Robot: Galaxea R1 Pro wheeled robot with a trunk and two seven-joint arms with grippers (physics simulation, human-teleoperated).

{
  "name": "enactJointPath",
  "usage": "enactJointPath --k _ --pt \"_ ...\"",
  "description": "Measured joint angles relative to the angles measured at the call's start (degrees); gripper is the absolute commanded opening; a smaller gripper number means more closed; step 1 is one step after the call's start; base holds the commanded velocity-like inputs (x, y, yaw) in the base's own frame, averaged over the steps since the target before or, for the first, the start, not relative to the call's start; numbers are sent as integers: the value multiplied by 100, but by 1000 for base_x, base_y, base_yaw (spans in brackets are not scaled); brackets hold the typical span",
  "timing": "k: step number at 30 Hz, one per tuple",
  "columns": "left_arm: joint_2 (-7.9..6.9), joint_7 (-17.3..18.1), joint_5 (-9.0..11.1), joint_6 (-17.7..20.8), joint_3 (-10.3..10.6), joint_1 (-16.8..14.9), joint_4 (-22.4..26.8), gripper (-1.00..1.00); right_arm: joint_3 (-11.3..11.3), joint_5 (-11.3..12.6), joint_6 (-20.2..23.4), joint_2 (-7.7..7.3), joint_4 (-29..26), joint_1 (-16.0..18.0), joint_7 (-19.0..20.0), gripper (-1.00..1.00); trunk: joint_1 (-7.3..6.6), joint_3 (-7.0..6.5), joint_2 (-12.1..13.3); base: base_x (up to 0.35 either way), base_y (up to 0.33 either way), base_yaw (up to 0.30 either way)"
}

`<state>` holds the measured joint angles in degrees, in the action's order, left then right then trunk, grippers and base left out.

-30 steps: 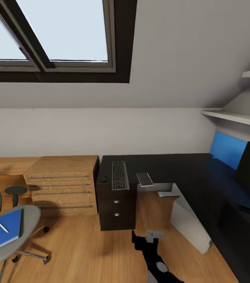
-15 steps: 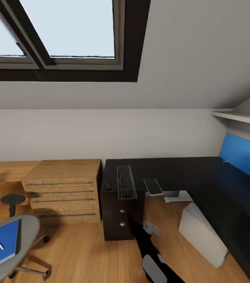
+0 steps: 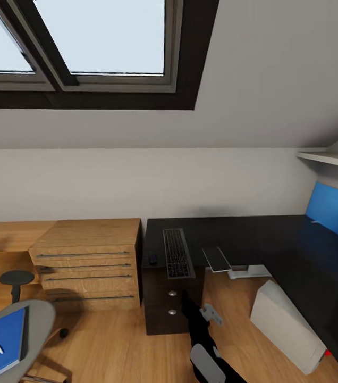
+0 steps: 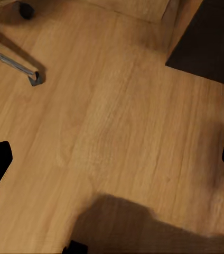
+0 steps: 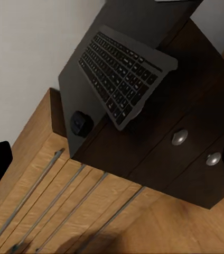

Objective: In the bedroom, organize the workspace by keeping the computer under the desk, ensuring the monitor is on the desk, placing the keyboard on the desk next to the monitor, placing the mouse on the desk next to the keyboard, moving the folder from the swivel chair onto the desk next to the mouse, stacking the notebook on top of the folder with the pen on top of the notebook, and positioning the swivel chair next to the desk.

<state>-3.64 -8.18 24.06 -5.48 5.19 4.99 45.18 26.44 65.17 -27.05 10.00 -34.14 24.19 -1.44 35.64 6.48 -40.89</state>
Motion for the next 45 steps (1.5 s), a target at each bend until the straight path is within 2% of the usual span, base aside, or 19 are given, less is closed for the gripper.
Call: enactJointPath --k 1,2,3,4,6,8,10,12,13,18,22,28,45 --pt "-3 -3 7 7 -2 1 112 100 0 20 0 0 -2 0 -2 100 0 0 0 8 8 0" --pt "-8 -9 29 35 -11 0 474 100 0 208 3 0 -5 0 -5 100 0 -1 0 5 5 0" --pt "-10 -10 38 39 -13 1 536 100 1 266 4 0 -7 -1 -4 100 22 18 -39 3 3 0" --pt "-11 -11 43 47 -12 1 620 100 1 435 15 0 -13 -1 -2 100 44 36 -79 3 3 0" --pt "-12 -12 46 53 -11 2 656 100 2 559 25 0 -17 0 -1 100 88 72 -159 2 2 0" --pt "-20 -13 40 64 -10 3 734 100 5 877 37 0 -30 0 5 100 132 108 -240 0 0 0" --pt "-30 -13 33 66 -8 7 873 100 8 1047 41 0 -40 0 7 100 176 144 -320 0 0 0" --pt "-64 -15 34 78 -12 22 1381 100 12 1195 41 0 -143 0 8 100 220 179 -401 0 0 0" --pt "-85 -16 39 99 -15 61 1569 100 16 1214 40 0 -204 -3 8 100 242 198 -441 0 0 0" --pt "-108 -16 48 327 -10 179 1867 100 26 1250 44 0 -316 -8 3 100 352 288 -641 0 0 0" --pt "-109 -15 53 426 -11 197 1899 100 24 1256 46 0 -338 -8 1 100 440 360 -802 0 0 0" --pt "-57 -18 29 461 28 203 1516 100 16 1259 43 0 -330 -15 1 100 572 468 -1043 0 0 0" --pt "-65 -122 41 471 7 203 1244 100 29 1255 43 0 -286 -9 8 100 945 774 -1726 0 0 0"
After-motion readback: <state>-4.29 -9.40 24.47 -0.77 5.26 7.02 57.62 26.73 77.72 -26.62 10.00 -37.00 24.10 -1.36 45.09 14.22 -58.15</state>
